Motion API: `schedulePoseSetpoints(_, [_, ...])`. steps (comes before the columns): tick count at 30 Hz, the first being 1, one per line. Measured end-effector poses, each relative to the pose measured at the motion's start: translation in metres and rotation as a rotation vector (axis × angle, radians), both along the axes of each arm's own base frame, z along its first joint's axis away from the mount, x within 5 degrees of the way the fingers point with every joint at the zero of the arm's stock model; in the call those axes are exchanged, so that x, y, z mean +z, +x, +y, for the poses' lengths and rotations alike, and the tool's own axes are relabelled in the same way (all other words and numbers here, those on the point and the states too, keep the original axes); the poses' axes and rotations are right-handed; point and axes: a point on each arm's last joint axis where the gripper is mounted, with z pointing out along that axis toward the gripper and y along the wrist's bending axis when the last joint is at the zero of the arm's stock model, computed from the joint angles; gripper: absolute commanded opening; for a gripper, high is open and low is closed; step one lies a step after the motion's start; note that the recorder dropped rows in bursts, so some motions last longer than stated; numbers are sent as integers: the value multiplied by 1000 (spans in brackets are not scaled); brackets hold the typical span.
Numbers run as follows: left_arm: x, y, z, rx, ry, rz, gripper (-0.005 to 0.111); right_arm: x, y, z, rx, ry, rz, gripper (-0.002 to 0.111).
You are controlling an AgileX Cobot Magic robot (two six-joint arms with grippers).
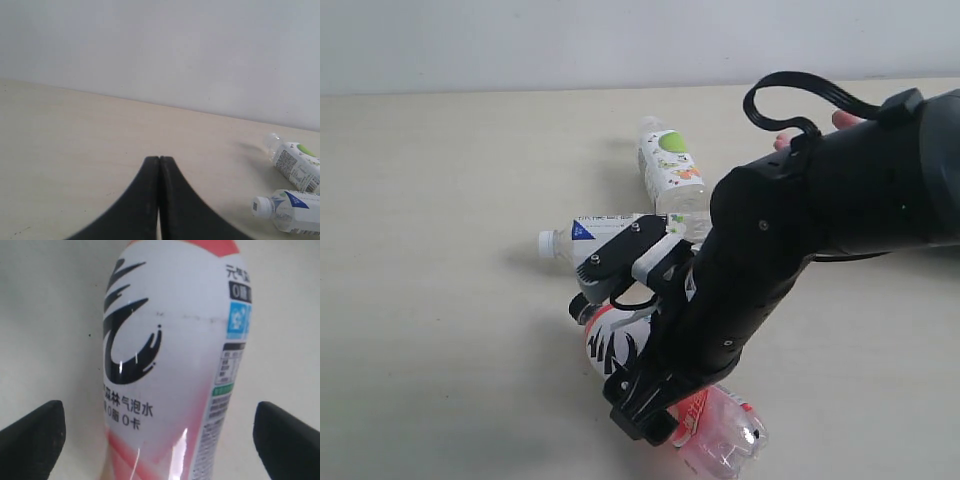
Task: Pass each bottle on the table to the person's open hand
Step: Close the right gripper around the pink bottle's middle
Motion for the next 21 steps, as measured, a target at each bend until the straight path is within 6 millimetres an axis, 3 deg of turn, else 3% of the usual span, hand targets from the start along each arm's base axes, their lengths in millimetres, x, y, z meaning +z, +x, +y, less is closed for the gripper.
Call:
schedulePoseSetpoints(8, [0, 0, 0, 0, 0, 0, 0, -5, 0, 1, 0, -9, 10, 82])
schedulePoseSetpoints(21, [0, 0, 0, 0, 0, 0, 0, -6, 1, 1, 0, -8, 10, 21])
